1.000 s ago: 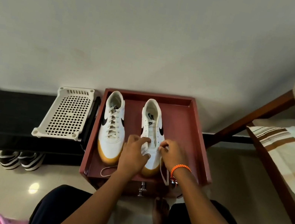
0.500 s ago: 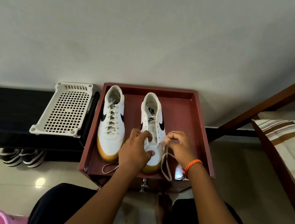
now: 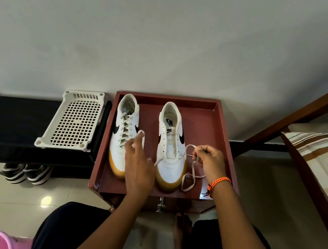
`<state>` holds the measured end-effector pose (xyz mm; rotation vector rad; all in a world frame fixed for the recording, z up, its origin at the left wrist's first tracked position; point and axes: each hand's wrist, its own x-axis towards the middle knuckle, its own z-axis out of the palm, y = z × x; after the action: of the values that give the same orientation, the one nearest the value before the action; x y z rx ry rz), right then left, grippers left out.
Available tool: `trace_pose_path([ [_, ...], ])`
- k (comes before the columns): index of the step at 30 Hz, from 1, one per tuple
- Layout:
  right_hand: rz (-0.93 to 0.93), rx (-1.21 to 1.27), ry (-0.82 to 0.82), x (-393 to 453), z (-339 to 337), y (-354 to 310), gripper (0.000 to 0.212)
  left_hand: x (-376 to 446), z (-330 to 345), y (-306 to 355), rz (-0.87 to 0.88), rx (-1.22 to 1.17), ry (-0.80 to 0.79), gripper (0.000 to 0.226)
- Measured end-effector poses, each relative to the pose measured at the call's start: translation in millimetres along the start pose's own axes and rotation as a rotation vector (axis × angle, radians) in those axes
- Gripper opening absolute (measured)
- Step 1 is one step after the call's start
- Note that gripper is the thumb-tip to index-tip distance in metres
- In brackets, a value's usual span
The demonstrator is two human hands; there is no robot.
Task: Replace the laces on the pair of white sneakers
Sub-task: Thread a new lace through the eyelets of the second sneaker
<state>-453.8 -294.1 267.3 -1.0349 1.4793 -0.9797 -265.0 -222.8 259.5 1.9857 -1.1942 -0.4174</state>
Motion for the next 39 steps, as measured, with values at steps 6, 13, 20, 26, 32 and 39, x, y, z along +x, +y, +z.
trace_pose_path([
  [6, -0.023, -0.199, -0.071, -5.1, 8.8, 7.5, 0.017, -0.8, 21.2, -5.5, 0.130, 0.352, -0.206, 0.030],
  [13, -0.066, -0.372, -0.196, -16.9, 14.4, -0.5, 0.039, 17.0, 14.9, 3.2, -0.004, 0.319, -0.403, 0.036],
  [20, -0.145, -0.272, -0.290, -31.7, 7.6, -60.3, 0.041, 36.2, -37.3, 61.7, -0.058, -0.149, -0.351, 0.045],
  [26, -0.243, -0.176, -0.260, -56.6, 1.9, -132.0, 0.033, 38.5, -102.1, 136.0, 0.061, -0.403, -0.379, 0.034],
  [32, -0.341, -0.025, -0.263, -95.1, -7.4, -213.9, 0.025, 31.2, -159.8, 194.7, 0.199, -0.606, -0.364, 0.029],
  [39, -0.521, -0.004, -0.224, -142.6, -18.1, -293.6, 0.024, 21.8, -212.6, 236.6, 0.243, -0.748, -0.226, 0.024],
])
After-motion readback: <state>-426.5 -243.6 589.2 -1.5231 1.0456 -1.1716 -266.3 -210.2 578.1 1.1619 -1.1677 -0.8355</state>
